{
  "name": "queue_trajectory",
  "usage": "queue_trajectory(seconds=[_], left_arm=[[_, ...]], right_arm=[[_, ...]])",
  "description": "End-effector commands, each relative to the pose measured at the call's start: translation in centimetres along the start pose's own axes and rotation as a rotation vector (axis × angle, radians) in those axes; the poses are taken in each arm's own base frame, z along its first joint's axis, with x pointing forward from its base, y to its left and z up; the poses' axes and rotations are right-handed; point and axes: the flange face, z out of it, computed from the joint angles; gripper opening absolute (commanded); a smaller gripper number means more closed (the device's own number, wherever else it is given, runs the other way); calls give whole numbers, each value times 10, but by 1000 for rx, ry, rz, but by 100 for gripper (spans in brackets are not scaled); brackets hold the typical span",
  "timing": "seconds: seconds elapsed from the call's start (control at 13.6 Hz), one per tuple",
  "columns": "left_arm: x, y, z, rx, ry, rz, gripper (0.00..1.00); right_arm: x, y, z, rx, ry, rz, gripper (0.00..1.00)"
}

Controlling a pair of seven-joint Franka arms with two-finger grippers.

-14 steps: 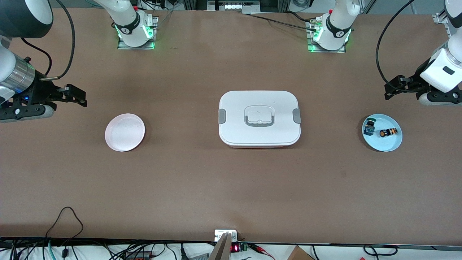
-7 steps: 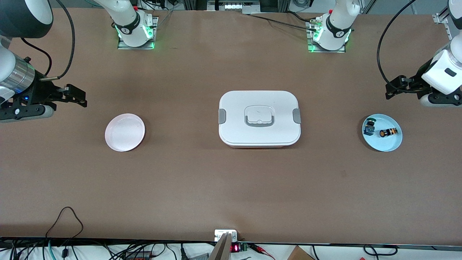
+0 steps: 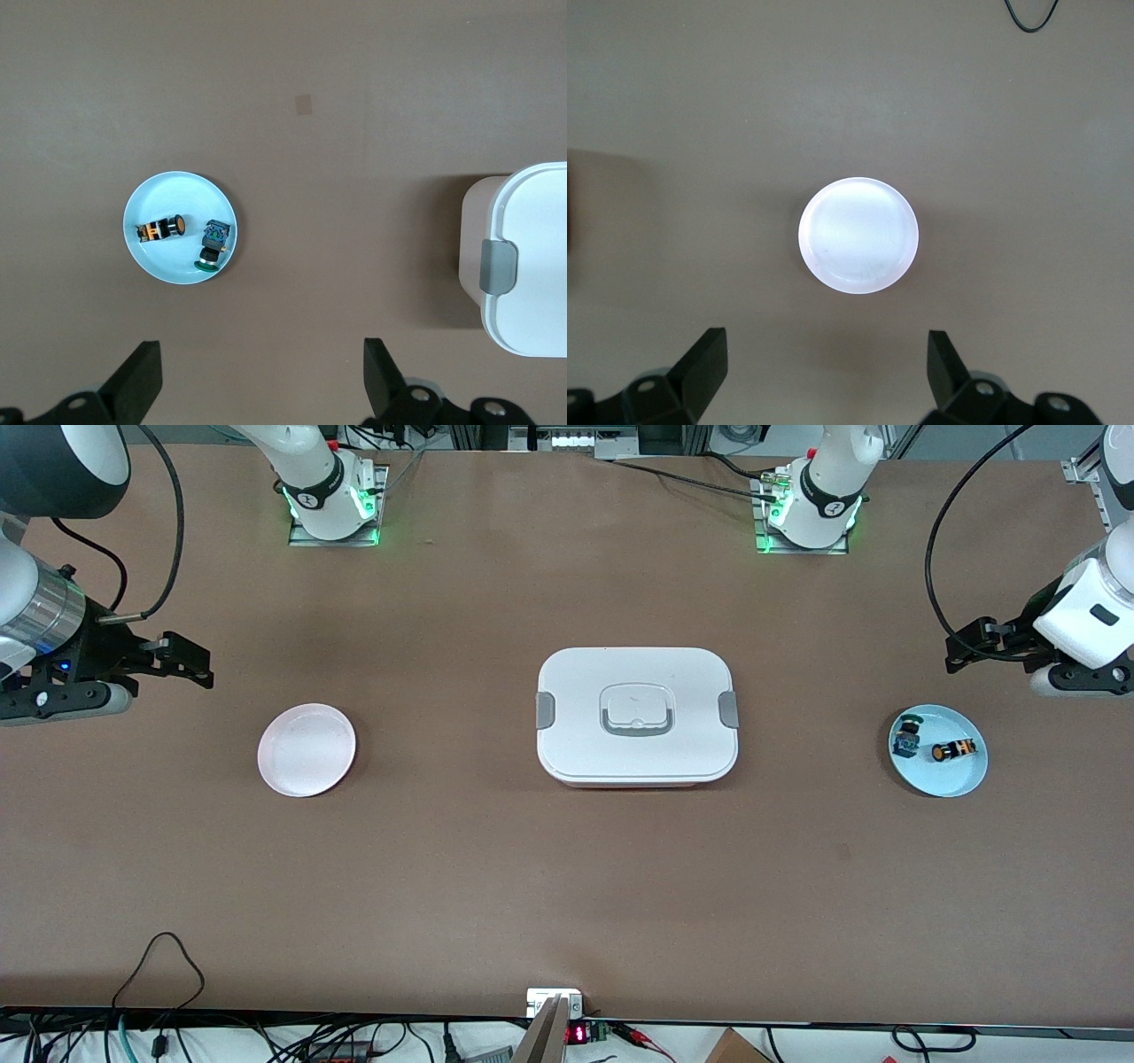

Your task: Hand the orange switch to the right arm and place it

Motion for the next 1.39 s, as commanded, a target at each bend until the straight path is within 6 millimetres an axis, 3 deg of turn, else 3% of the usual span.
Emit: queue_trajectory(seconds=[0.0,0.95,1.32], left_arm=[[3,-3,-6,12,-7,9,100],[5,-2,0,10,-26,6,100],[17,-4,11,5,-55,-3,100]], right_arm=[[-4,1,-2,-11,9,-3,100],[-4,1,-2,-8,11,-3,100],[-4,0,-2,-7,11,-3,100]])
